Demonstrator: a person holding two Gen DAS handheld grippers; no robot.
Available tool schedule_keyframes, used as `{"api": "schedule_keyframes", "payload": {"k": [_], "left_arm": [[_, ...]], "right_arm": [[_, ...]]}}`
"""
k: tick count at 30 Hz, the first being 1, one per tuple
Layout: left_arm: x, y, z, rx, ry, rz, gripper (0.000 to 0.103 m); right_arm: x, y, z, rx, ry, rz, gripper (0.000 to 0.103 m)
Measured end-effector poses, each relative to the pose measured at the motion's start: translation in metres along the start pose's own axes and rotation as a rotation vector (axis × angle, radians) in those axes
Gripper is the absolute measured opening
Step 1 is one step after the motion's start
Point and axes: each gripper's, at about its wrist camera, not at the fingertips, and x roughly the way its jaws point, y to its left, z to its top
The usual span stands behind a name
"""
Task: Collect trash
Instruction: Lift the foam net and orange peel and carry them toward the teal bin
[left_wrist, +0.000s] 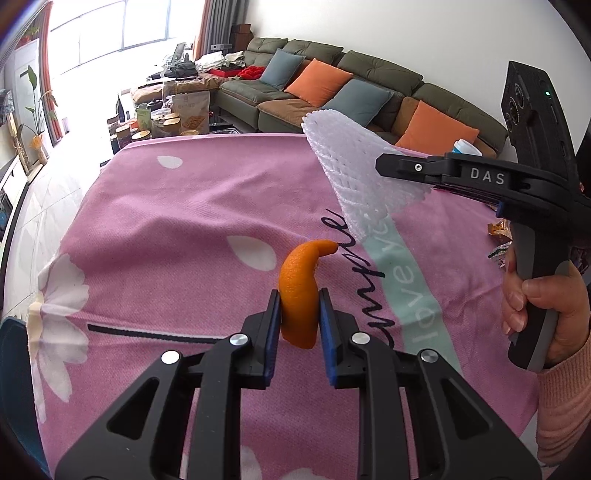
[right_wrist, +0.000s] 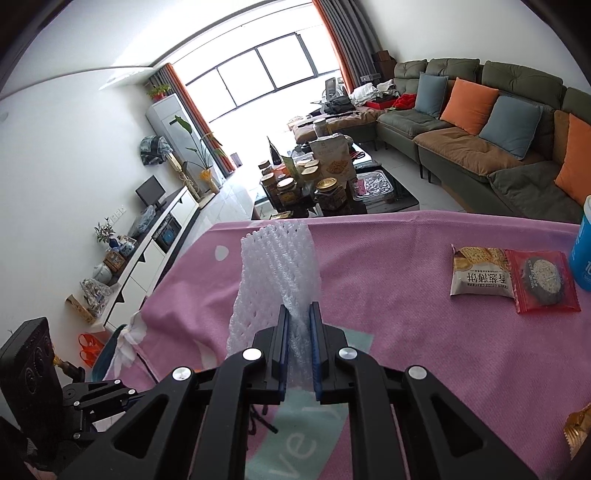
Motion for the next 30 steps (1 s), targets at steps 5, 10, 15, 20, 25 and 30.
{"api": "schedule_keyframes", "payload": {"k": [5, 10, 15, 20, 25, 30], "left_arm": [[-0.022, 0.005, -0.013, 0.000, -0.024, 0.015, 0.020], [-0.045, 0.010, -0.026, -0.007, -0.051, 0.034, 0.020], [-0.066, 0.016, -0.038, -0.020, -0.074, 0.050, 0.020], [-0.082, 0.022, -0.049, -0.034, -0.092, 0.062, 0.020], [-0.093, 0.028, -0.061, -0.057, -0.099, 0.068, 0.020], [-0.101, 0.032, -0.069, -0.068, -0.104, 0.082, 0.020]], "right_arm": [[-0.016, 0.018, -0.012, -0.012, -0.019, 0.065, 0.009], [-0.026, 0.029, -0.026, -0.005, -0.023, 0.129, 0.009], [-0.031, 0.039, -0.039, -0.008, -0.017, 0.168, 0.009], [-0.038, 0.047, -0.050, -0.019, -0.023, 0.170, 0.009], [-0.043, 0.050, -0.060, -0.018, -0.023, 0.182, 0.009], [-0.046, 0.054, -0.066, -0.018, -0.017, 0.201, 0.009]]}}
